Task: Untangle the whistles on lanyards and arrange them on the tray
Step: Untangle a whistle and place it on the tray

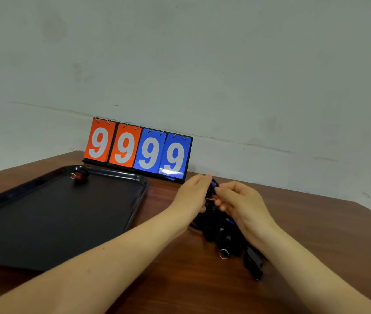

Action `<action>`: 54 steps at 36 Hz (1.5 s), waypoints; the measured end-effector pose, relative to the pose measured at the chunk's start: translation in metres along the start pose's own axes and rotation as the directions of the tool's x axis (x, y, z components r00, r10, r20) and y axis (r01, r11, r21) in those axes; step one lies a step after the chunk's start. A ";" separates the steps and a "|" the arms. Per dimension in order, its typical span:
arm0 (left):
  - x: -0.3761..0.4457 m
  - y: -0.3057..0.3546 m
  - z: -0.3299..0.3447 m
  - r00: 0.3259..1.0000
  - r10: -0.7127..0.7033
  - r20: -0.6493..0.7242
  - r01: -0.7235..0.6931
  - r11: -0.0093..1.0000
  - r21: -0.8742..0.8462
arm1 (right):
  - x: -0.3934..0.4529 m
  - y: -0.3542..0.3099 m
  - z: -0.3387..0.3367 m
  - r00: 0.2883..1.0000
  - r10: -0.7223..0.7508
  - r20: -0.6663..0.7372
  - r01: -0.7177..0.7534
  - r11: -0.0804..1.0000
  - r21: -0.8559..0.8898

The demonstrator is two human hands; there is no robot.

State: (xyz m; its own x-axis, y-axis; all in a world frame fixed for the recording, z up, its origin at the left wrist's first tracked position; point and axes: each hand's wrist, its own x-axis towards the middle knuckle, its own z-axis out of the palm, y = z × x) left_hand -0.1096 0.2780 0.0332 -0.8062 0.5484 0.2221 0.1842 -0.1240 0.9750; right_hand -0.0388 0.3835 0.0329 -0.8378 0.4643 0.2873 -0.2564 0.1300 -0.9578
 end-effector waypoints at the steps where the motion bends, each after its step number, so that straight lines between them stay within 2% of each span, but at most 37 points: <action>1: 0.000 0.001 0.000 1.000 -0.031 -0.003 0.031 0.999 -0.045 | 0.000 0.000 0.000 1.000 -0.019 -0.015 0.018 0.998 -0.063; 4: -0.002 0.005 -0.002 0.997 -0.073 0.019 0.075 0.987 -0.145 | 0.001 0.000 -0.001 0.992 -0.108 -0.061 0.085 0.953 -0.292; 7: -0.006 0.007 -0.001 0.993 -0.052 0.107 0.070 0.982 -0.174 | 0.004 0.000 -0.005 0.949 -0.309 -0.062 0.230 0.813 -0.535; 9: -0.008 0.006 0.001 0.985 -0.050 0.162 0.079 0.981 -0.177 | 0.005 -0.002 -0.009 0.918 -0.393 -0.056 0.291 0.762 -0.578; 12: -0.008 0.005 0.001 0.975 -0.050 0.217 0.105 0.964 -0.246 | 0.004 -0.007 -0.010 0.899 -0.437 -0.037 0.332 0.733 -0.594; 14: -0.008 0.006 -0.001 0.960 -0.052 0.274 0.143 0.936 -0.322 | 0.005 -0.008 -0.009 0.901 -0.433 -0.021 0.334 0.724 -0.604; 16: -0.009 0.007 -0.002 0.934 -0.054 0.352 0.203 0.893 -0.402 | 0.005 -0.007 -0.010 0.925 -0.379 -0.021 0.298 0.758 -0.580; 19: -0.009 0.011 -0.003 0.915 -0.042 0.400 0.246 0.846 -0.474 | 0.004 -0.009 -0.011 0.972 -0.237 -0.011 0.214 0.897 -0.387; 21: -0.008 0.011 -0.004 0.925 -0.043 0.378 0.252 0.815 -0.523 | 0.002 -0.011 -0.009 0.990 -0.139 0.027 0.141 0.986 -0.091; 22: -0.007 0.011 -0.004 0.931 -0.046 0.361 0.251 0.800 -0.545 | 0.002 -0.013 -0.008 0.992 -0.105 0.071 0.101 0.993 0.058; 25: -0.005 0.012 -0.004 0.953 -0.049 0.298 0.221 0.787 -0.576 | 0.000 -0.015 -0.004 0.982 -0.072 0.176 0.012 0.947 0.321; 27: -0.004 0.011 -0.002 0.968 -0.067 0.243 0.198 0.797 -0.570 | -0.001 -0.017 -0.002 0.987 -0.029 0.155 -0.042 0.897 0.440; 29: -0.003 0.009 -0.001 0.972 -0.084 0.218 0.193 0.812 -0.550 | -0.001 -0.019 -0.001 0.993 0.003 0.122 -0.065 0.859 0.507; 32: -0.002 0.008 0.001 0.972 -0.112 0.207 0.213 0.790 -0.575 | 0.000 -0.019 -0.002 0.988 0.018 0.151 -0.096 0.844 0.528; 37: 0.000 0.008 0.000 0.971 -0.159 0.181 0.240 0.709 -0.664 | 0.001 -0.013 -0.001 0.982 -0.007 0.191 -0.063 0.931 0.360; 39: 0.002 0.007 -0.003 0.962 -0.202 0.182 0.270 0.656 -0.705 | -0.002 -0.013 0.001 0.981 -0.079 0.179 0.050 0.986 0.159; 40: 0.003 0.006 -0.004 0.955 -0.230 0.185 0.291 0.633 -0.718 | -0.003 -0.013 0.001 0.974 -0.144 0.178 0.152 0.988 -0.036; 41: 0.004 0.004 -0.005 0.948 -0.257 0.187 0.310 0.620 -0.721 | -0.003 -0.013 0.000 0.955 -0.220 0.197 0.267 0.927 -0.263; 42: 0.003 0.003 -0.005 0.944 -0.274 0.184 0.321 0.628 -0.709 | -0.004 -0.012 -0.001 0.928 -0.282 0.242 0.365 0.815 -0.450; 43: 0.002 0.001 -0.005 0.944 -0.280 0.176 0.322 0.655 -0.683 | -0.003 -0.009 -0.001 0.906 -0.311 0.286 0.422 0.712 -0.561; 44: 0.001 0.000 -0.004 0.947 -0.276 0.165 0.315 0.693 -0.649 | -0.003 -0.007 -0.002 0.899 -0.315 0.303 0.437 0.665 -0.606; 48: -0.002 0.009 -0.006 0.961 -0.232 0.152 0.277 0.769 -0.577 | -0.007 -0.007 -0.003 0.901 -0.346 0.263 0.434 0.725 -0.535; 52: 0.002 0.015 -0.012 0.996 -0.080 0.033 0.087 0.934 -0.347 | -0.009 -0.009 -0.001 0.905 -0.381 0.191 0.424 0.766 -0.483; 54: -0.001 0.016 -0.007 0.998 -0.044 0.047 0.056 0.953 -0.299 | -0.009 -0.009 0.001 0.918 -0.371 0.139 0.392 0.802 -0.451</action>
State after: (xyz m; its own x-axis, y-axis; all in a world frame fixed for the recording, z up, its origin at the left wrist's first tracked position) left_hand -0.1102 0.2694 0.0485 -0.7859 0.5919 0.1789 -0.0377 -0.3347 0.9416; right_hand -0.0294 0.3771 0.0392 -0.7413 0.2564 0.6202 -0.3167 0.6811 -0.6601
